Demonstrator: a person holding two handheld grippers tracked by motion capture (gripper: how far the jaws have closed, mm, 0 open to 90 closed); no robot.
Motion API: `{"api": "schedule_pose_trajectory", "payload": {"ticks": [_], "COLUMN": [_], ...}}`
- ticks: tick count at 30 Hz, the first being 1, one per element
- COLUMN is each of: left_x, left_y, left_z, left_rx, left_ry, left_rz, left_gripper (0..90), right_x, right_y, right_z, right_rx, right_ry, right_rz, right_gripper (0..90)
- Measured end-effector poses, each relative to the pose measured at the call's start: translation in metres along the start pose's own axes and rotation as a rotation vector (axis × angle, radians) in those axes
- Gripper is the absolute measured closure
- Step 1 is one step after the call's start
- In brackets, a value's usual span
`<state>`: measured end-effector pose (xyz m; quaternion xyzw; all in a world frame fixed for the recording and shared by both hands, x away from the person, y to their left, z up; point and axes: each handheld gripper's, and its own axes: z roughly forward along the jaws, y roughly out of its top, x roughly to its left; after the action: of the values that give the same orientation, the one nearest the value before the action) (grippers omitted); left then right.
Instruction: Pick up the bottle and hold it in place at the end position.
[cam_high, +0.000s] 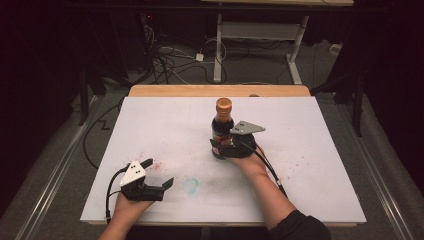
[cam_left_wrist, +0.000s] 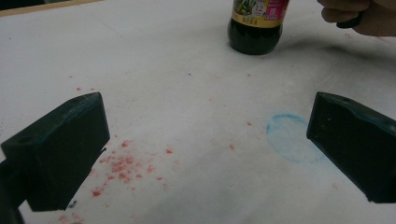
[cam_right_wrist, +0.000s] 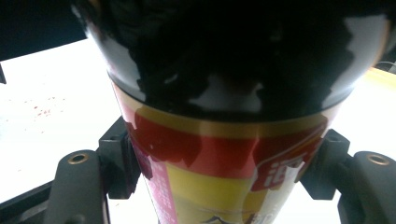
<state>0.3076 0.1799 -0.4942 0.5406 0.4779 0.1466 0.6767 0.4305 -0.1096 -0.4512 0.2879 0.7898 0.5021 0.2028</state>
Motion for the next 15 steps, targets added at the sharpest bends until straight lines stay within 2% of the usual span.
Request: {"api": "schedule_pose_trajectory", "payload": {"ticks": [4,7,9,15], "left_x": [0.0,-0.001,-0.001,-0.001], "left_y": [0.0,-0.001,-0.001,-0.001], "left_z": [0.0,0.0,0.0,0.001], "left_rx": [0.0,0.001,0.005,0.009], "left_ry": [0.0,-0.001,-0.001,0.005], "left_rz": [0.001,0.005,0.01,0.009], "left_gripper": [0.0,0.0,0.0,0.0], "right_x": [0.0,0.0,-0.001,-0.002], "right_y": [0.0,0.0,-0.001,-0.007], "right_z": [0.0,0.0,-0.001,-0.017], "right_rx": [-0.004,-0.006,0.008,-0.008], "right_ry": [-0.002,-0.025,-0.021,-0.021], "right_rz": [0.008,0.013,0.04,0.065], "right_gripper": [28.4,19.5,14.3,9.6]}}
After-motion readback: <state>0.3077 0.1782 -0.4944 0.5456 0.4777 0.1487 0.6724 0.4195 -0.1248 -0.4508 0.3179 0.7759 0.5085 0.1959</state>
